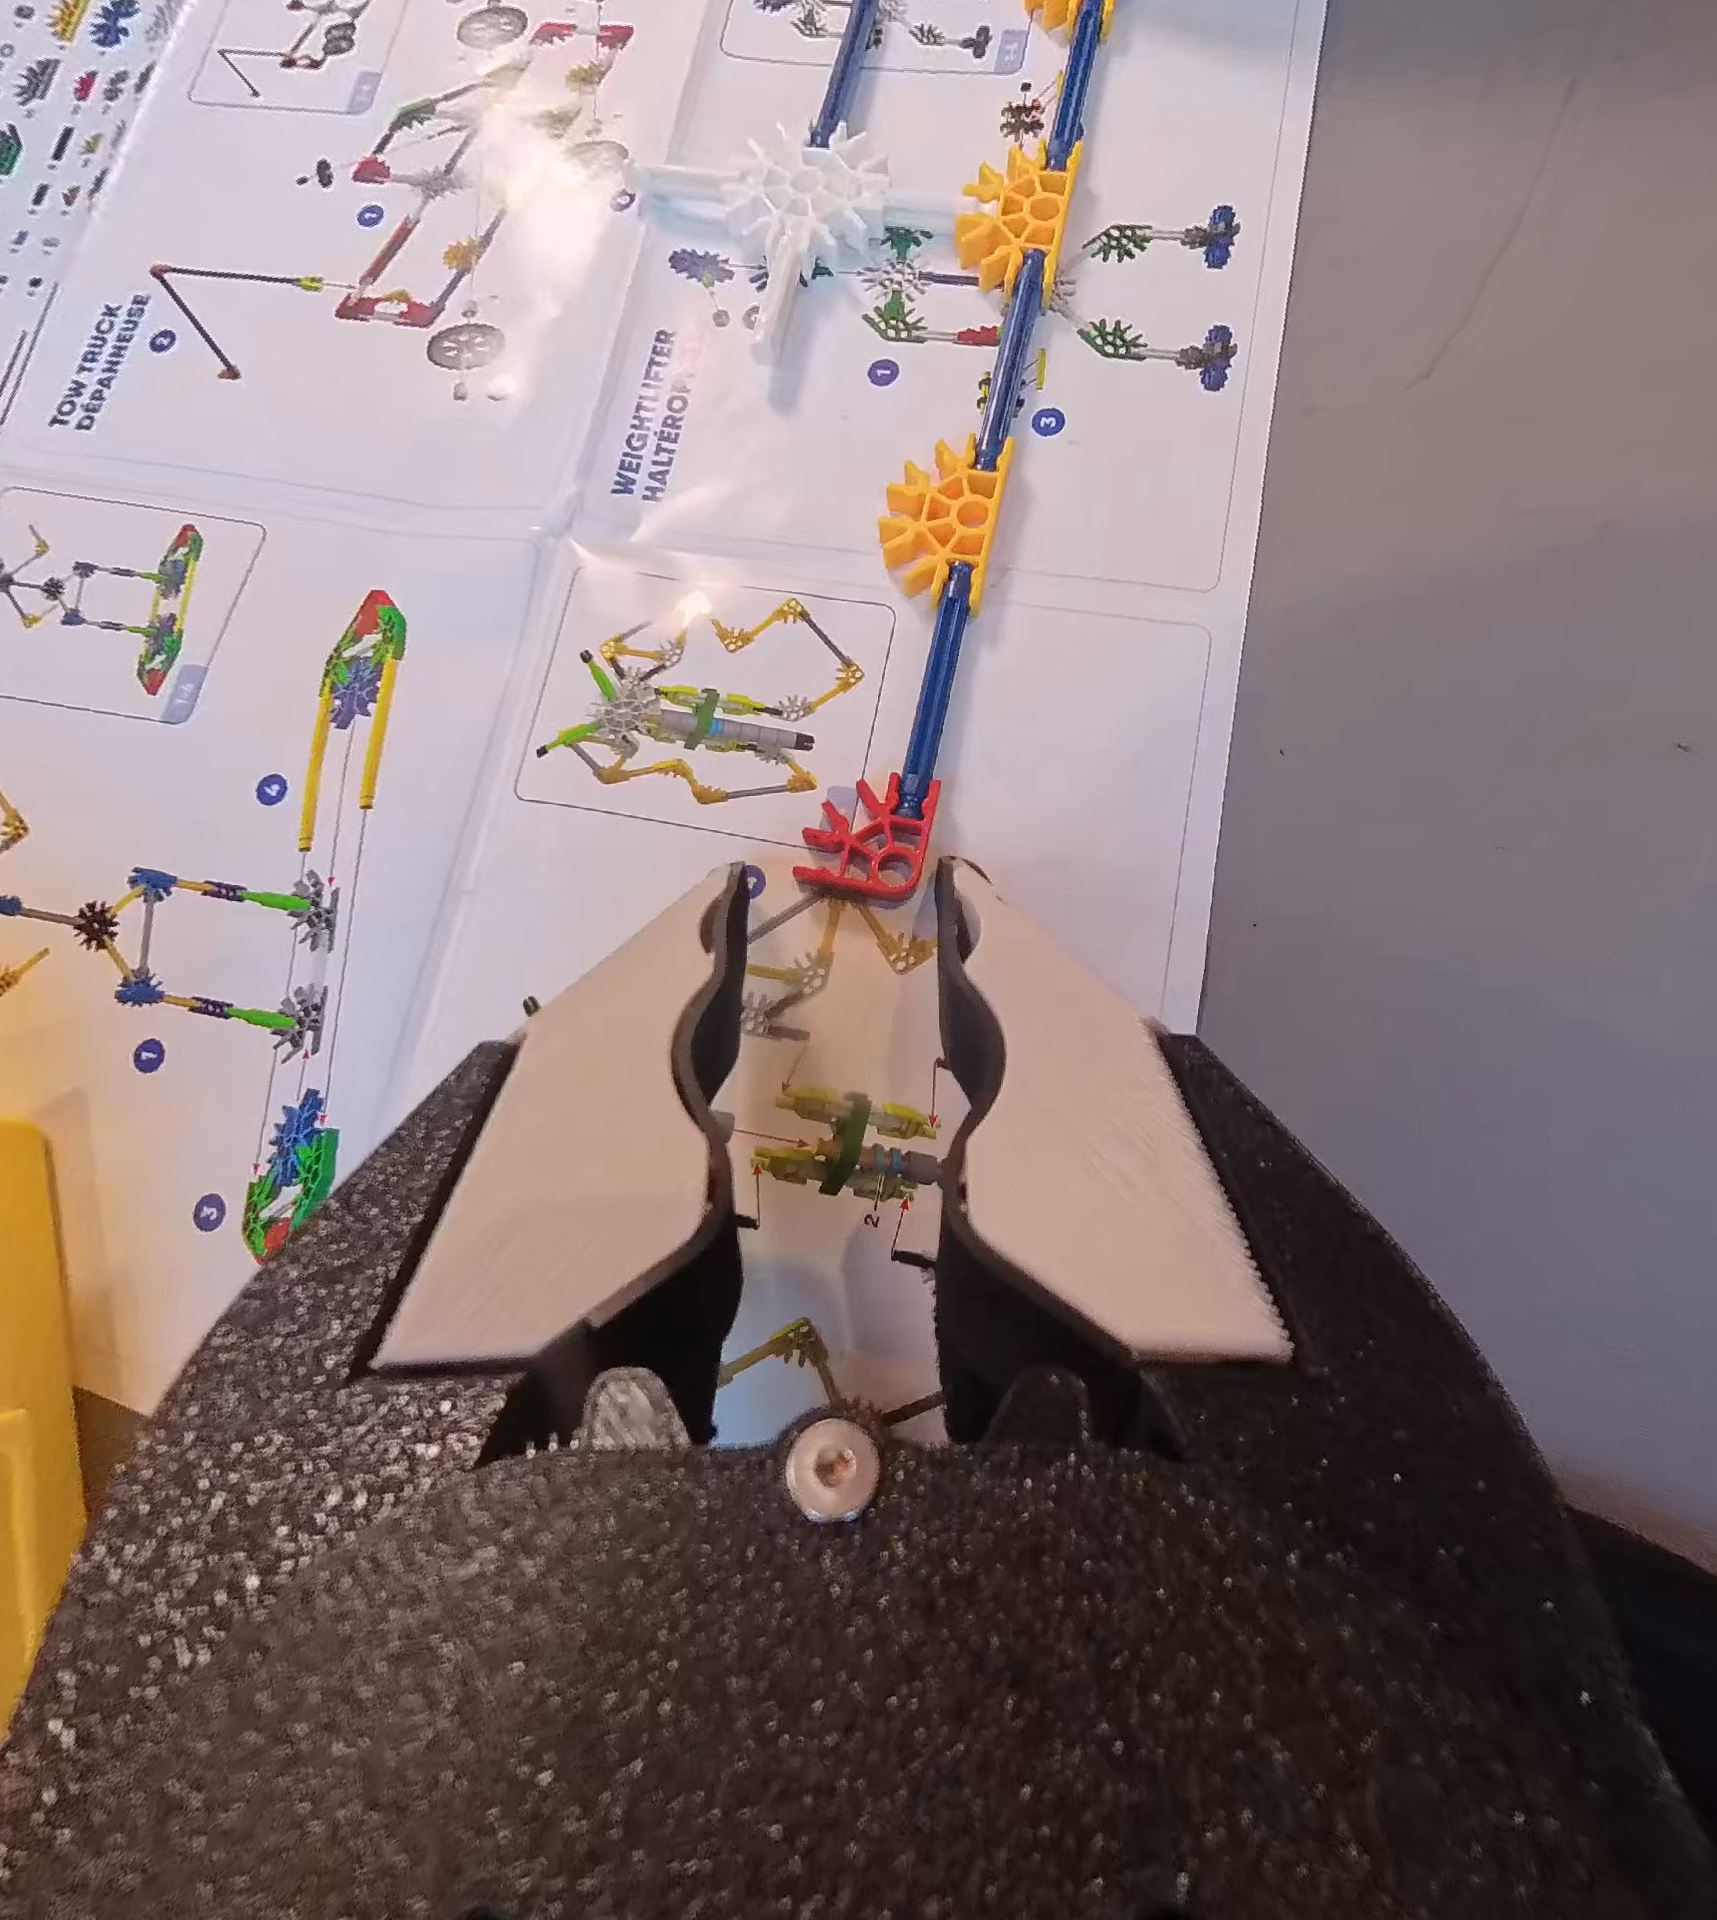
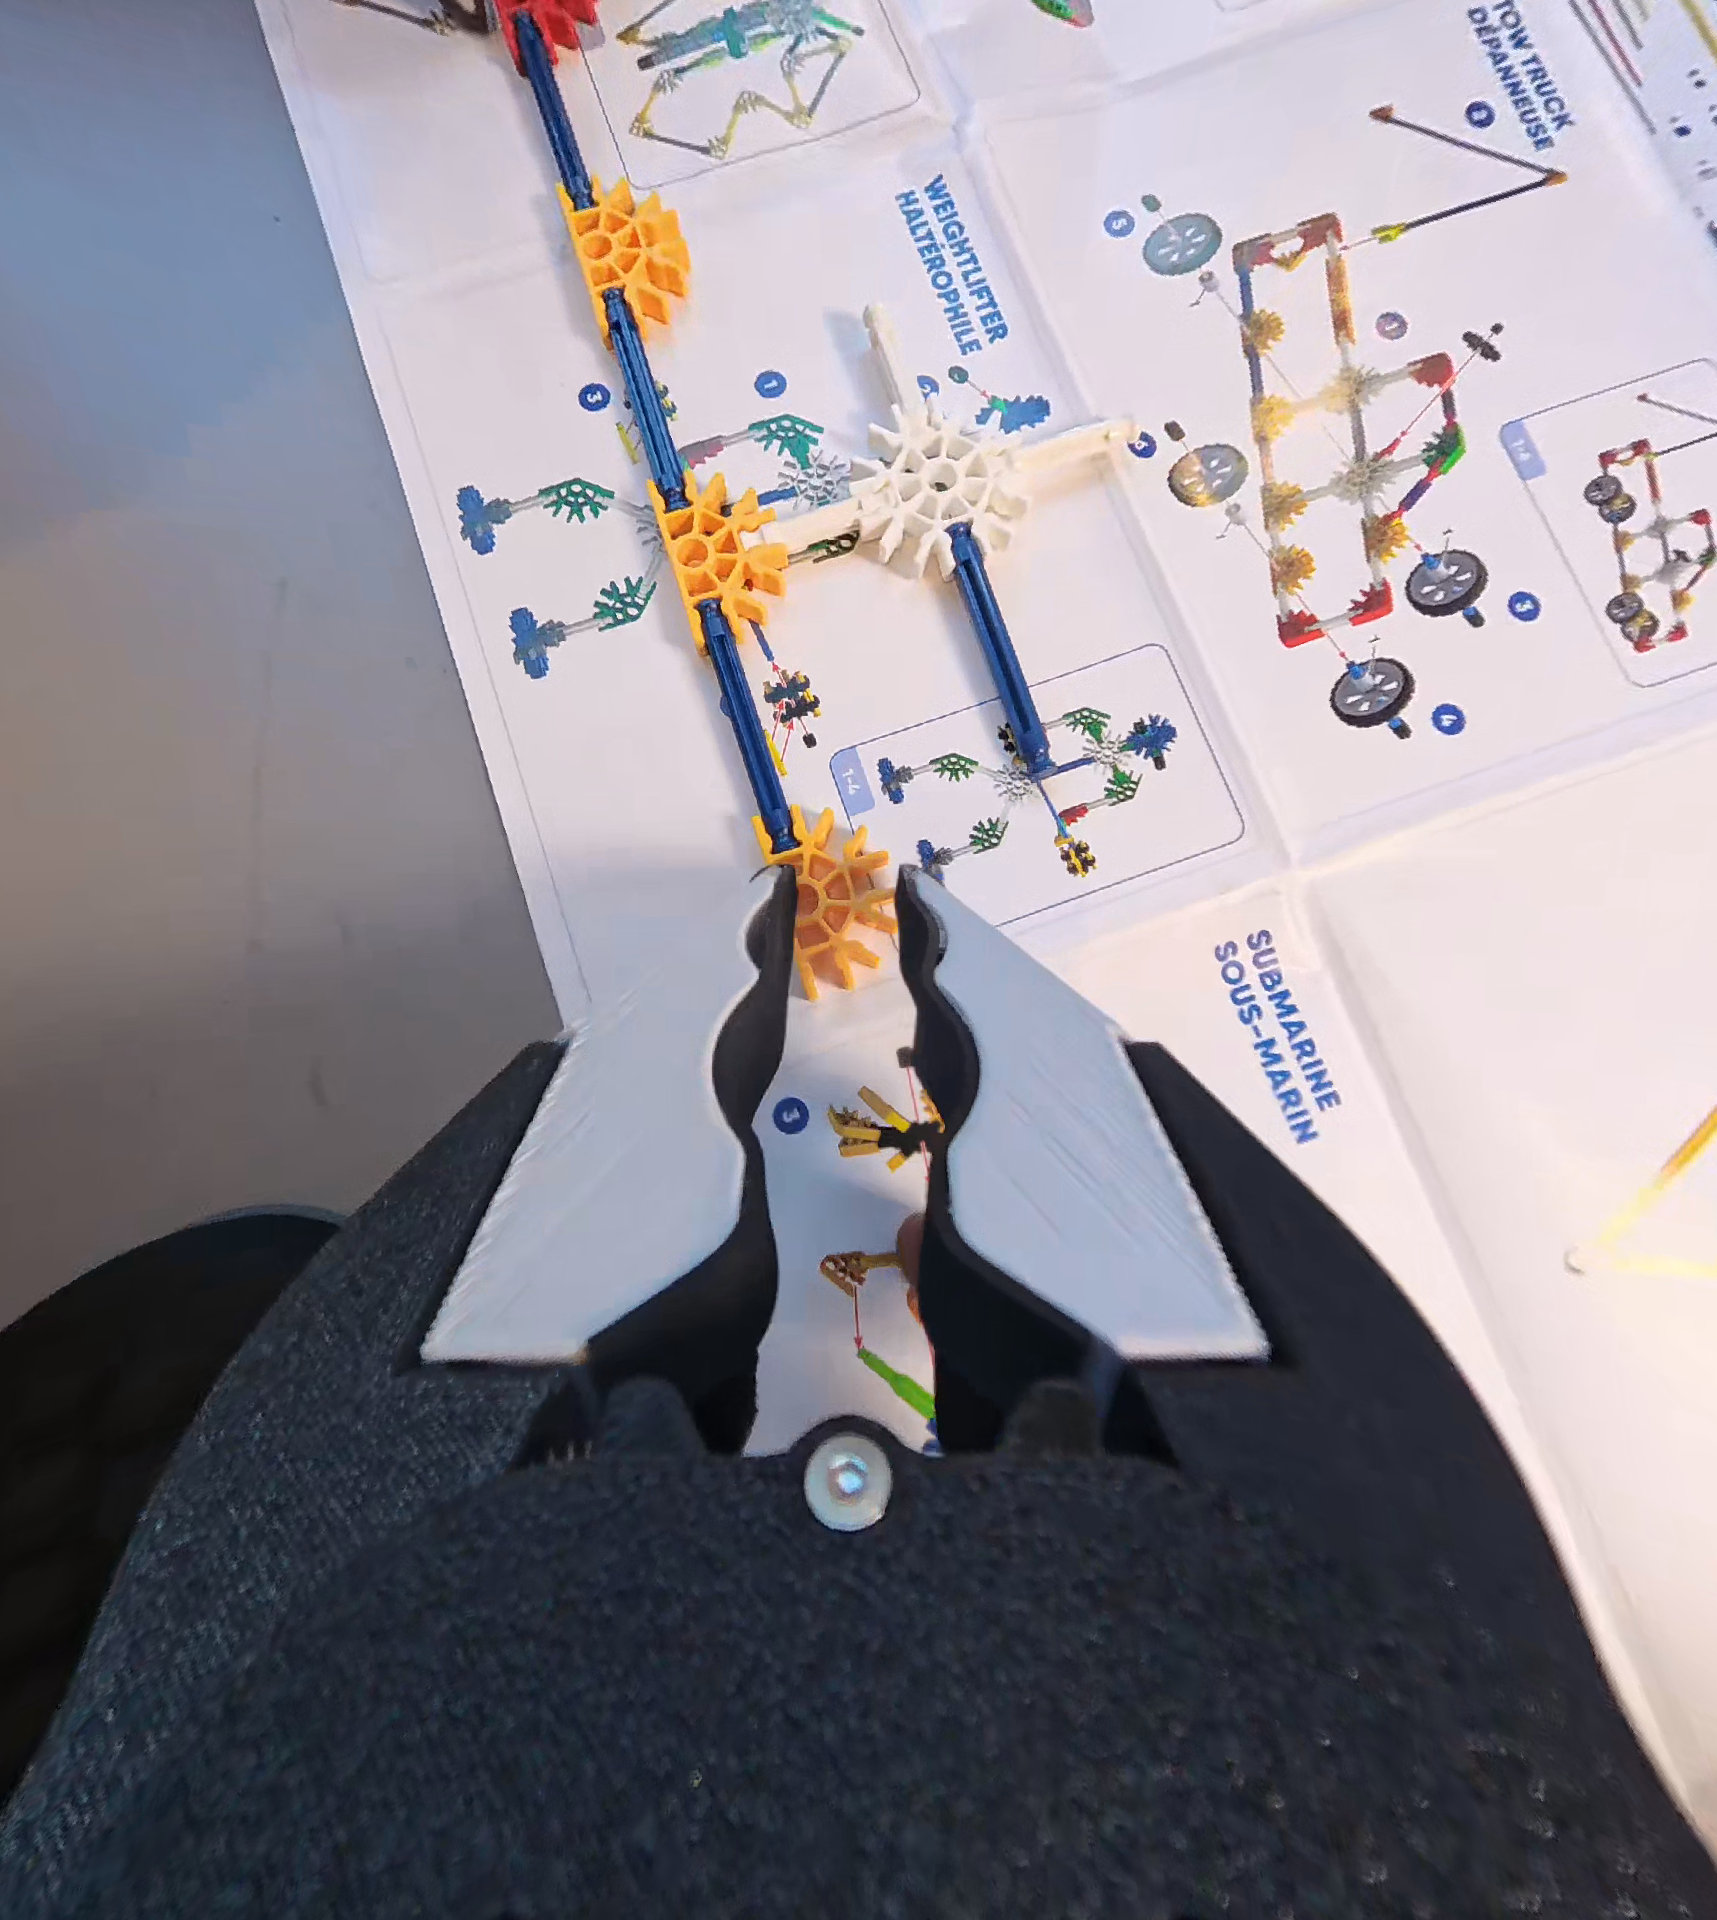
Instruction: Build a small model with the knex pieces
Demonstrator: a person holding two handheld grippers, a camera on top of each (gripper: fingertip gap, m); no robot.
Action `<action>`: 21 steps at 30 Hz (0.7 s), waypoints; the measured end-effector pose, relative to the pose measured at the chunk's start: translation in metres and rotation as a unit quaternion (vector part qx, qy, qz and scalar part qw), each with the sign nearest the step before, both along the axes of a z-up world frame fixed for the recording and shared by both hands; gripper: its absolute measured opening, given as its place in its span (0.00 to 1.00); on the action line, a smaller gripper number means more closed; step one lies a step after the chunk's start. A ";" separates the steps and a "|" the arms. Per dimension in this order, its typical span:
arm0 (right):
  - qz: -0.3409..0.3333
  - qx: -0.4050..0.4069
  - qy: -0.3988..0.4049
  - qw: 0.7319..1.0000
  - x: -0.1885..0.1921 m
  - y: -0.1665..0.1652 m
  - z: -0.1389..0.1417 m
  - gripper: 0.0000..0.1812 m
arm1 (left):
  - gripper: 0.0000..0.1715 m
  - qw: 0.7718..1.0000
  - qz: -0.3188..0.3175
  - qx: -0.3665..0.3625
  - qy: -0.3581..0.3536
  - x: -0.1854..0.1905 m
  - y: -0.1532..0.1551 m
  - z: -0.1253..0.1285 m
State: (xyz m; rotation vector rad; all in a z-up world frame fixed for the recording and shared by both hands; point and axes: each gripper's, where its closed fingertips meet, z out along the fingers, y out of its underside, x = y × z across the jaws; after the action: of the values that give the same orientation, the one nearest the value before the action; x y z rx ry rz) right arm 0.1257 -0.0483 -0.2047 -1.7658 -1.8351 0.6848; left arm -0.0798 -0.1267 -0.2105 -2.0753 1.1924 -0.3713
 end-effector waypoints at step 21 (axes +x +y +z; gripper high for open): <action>-0.001 -0.022 -0.005 1.000 -0.001 -0.007 -0.002 0.13 | 0.13 1.000 0.010 -0.008 0.009 -0.008 -0.002 -0.001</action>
State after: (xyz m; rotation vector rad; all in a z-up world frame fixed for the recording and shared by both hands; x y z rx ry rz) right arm 0.1250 -0.0552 -0.2064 -1.8014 -1.8384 0.7238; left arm -0.0874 -0.1284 -0.2118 -2.1059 1.1824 -0.3542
